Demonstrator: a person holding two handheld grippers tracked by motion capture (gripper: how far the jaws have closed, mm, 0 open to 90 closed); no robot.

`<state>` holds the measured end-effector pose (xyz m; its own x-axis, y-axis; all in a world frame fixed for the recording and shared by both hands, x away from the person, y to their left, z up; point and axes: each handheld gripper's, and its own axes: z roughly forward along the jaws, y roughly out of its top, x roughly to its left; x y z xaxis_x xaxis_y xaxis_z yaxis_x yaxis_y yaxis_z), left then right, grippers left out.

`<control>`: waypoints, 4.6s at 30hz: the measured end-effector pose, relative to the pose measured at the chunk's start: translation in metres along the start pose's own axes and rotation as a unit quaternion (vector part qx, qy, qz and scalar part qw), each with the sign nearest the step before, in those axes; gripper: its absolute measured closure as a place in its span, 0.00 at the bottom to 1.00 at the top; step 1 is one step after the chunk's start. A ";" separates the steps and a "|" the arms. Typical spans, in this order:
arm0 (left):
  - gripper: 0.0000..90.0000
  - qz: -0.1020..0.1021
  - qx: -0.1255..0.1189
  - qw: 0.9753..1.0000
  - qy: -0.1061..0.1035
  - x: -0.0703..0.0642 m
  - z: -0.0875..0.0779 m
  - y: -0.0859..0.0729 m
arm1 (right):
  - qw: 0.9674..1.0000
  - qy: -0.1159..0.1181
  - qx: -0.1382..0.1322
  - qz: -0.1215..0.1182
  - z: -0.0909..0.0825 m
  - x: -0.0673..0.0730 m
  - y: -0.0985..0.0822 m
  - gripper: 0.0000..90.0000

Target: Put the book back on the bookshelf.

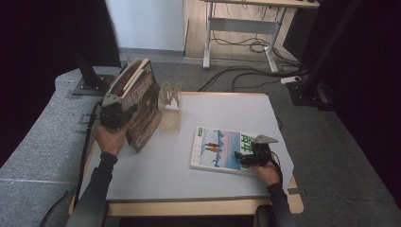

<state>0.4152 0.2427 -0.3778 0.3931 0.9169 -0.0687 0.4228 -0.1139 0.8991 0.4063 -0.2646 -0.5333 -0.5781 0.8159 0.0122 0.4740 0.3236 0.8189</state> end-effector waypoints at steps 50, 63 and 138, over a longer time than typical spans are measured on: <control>0.93 0.031 0.046 0.998 0.019 -0.017 0.012 0.043 | 1.000 0.000 0.001 0.000 0.000 0.000 0.000 0.04; 0.94 0.027 0.024 0.999 0.027 -0.015 0.029 0.048 | 1.000 0.001 -0.001 0.001 0.000 -0.001 0.000 0.04; 0.72 0.022 0.014 1.000 0.013 -0.007 -0.007 -0.021 | 1.000 0.000 0.000 -0.001 0.000 0.000 0.000 0.04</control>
<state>0.3979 0.2417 -0.3934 0.3905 0.9204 -0.0186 0.4284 -0.1638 0.8886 0.4064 -0.2648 -0.5334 -0.5792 0.8151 0.0101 0.4719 0.3251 0.8195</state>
